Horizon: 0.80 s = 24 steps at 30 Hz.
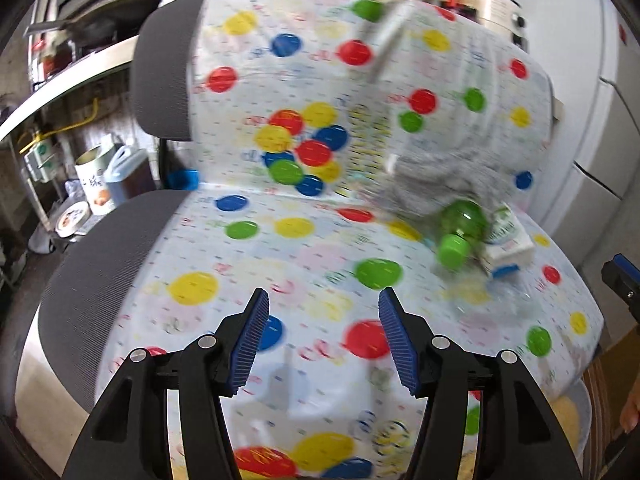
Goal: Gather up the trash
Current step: 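Move both tools back toward the chair seat, then grasp the grey cloth with the right gripper while the left gripper grasps the green bottle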
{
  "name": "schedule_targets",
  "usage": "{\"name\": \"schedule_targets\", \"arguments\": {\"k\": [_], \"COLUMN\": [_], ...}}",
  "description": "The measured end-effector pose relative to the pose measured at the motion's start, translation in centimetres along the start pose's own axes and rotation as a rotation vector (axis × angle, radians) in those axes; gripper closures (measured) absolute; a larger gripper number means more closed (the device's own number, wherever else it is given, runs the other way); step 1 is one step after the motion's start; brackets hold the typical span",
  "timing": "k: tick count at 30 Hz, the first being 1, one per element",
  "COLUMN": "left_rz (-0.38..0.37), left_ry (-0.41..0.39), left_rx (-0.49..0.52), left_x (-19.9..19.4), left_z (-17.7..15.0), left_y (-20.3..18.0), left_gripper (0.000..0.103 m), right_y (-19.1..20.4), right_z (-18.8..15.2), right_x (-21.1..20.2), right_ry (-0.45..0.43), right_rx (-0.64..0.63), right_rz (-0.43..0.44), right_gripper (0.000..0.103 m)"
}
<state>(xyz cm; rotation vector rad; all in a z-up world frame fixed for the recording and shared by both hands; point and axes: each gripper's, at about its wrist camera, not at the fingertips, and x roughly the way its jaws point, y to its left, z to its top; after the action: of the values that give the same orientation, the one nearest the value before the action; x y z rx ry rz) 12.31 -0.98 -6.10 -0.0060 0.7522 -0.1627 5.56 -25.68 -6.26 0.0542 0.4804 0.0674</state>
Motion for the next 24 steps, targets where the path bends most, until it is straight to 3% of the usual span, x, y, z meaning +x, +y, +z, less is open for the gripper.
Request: {"name": "schedule_targets", "arguments": {"k": [5, 7, 8, 9, 16, 24], "left_rz": [0.019, 0.028, 0.036, 0.047, 0.067, 0.068], "left_ry": [0.009, 0.015, 0.018, 0.019, 0.022, 0.059], "left_rx": [-0.018, -0.018, -0.016, -0.012, -0.018, -0.028], "left_x": [1.4, 2.1, 2.6, 3.1, 5.1, 6.5], "left_z": [1.6, 2.2, 2.6, 3.1, 4.9, 4.2], "left_y": [1.4, 1.6, 1.7, 1.8, 2.6, 3.2], "left_gripper": [0.044, 0.041, 0.031, 0.027, 0.026, 0.026], "right_y": [1.5, 1.7, 1.9, 1.9, 2.7, 2.9], "right_z": [3.0, 4.3, 5.1, 5.9, 9.4, 9.7], "right_x": [4.3, 5.8, 6.8, 7.7, 14.0, 19.1], "right_ry": [0.002, -0.007, -0.009, -0.008, 0.023, 0.192], "right_rx": [-0.069, -0.091, -0.099, -0.104, -0.167, -0.204], "right_rz": [0.047, 0.051, 0.058, 0.067, 0.107, 0.176], "right_gripper": [0.026, 0.025, 0.024, 0.024, 0.021, 0.021]}}
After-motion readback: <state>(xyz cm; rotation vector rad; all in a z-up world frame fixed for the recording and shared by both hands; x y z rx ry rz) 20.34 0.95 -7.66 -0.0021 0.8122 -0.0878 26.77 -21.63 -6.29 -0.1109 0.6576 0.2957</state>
